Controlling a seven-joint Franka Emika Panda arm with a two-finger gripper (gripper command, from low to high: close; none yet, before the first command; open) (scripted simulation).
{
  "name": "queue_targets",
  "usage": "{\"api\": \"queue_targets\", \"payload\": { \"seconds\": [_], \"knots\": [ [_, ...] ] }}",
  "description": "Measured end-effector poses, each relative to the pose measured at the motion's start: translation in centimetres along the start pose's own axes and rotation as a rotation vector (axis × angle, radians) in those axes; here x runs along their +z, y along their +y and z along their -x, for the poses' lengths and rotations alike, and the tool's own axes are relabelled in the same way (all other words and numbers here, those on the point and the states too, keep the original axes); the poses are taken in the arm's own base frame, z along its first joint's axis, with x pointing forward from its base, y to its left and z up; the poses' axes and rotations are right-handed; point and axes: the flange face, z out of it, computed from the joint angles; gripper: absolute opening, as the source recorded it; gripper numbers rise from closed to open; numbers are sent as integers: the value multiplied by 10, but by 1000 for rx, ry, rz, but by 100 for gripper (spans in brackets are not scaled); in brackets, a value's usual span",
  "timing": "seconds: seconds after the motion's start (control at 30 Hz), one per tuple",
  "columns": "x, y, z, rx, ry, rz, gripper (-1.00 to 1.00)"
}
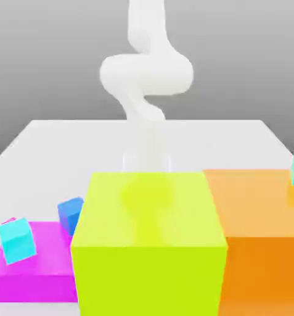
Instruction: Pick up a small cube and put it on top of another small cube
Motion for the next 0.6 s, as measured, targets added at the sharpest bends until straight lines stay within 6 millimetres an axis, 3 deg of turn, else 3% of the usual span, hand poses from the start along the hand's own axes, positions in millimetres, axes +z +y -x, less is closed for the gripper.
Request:
{"api": "queue_targets", "payload": {
  "seconds": [0.13,0.27,0.43,0.6],
  "knots": [
    [74,37,-25,245,23,144,0],
    [138,89,-47,486,53,273,0],
    [205,172,-65,794,95,420,0],
    [255,266,-68,1110,143,554,0]
  ]
}}
